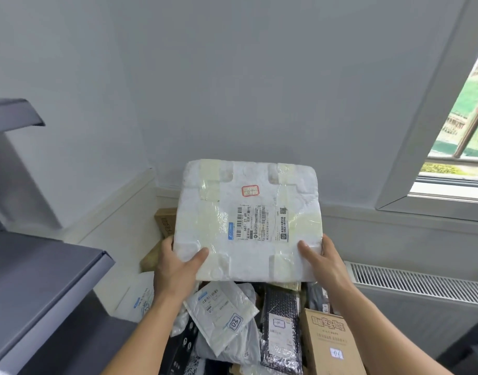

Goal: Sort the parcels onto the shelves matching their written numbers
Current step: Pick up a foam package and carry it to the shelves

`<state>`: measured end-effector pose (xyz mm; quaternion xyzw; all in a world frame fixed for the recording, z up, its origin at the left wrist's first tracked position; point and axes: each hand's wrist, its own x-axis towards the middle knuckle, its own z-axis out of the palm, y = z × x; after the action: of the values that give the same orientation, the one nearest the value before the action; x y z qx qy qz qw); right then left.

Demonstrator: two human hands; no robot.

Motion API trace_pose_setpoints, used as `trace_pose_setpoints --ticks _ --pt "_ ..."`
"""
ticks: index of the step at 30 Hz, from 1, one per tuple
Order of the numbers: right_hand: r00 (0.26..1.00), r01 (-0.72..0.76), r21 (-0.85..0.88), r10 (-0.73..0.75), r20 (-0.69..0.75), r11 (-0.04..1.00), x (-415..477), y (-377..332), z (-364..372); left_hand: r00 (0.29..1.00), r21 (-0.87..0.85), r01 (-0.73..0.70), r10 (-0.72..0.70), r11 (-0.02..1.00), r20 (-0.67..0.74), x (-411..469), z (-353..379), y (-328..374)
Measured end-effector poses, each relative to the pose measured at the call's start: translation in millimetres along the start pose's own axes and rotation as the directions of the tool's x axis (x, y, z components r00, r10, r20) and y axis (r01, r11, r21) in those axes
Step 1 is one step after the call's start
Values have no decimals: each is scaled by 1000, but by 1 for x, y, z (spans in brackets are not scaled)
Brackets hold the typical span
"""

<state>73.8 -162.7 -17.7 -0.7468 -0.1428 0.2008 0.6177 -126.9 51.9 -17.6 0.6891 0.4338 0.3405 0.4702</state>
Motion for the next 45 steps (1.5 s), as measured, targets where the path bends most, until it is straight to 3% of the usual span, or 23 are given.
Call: trace_pose_setpoints --ticks 10,16,27,45 --pt "975 63 40 -70 212 997 -23 1 -57 986 -58 32 -41 998 -159 -97 7 11" --pt "926 53 65 -73 370 996 -38 15 -71 938 -65 66 -84 996 -336 -179 -1 18" --pt "772 116 115 -162 615 987 -107 10 -39 805 -88 100 -133 991 -578 -289 -71 19" --pt "509 154 196 -248 824 968 -292 -3 46 575 -117 151 -183 982 -797 -471 -207 -6"
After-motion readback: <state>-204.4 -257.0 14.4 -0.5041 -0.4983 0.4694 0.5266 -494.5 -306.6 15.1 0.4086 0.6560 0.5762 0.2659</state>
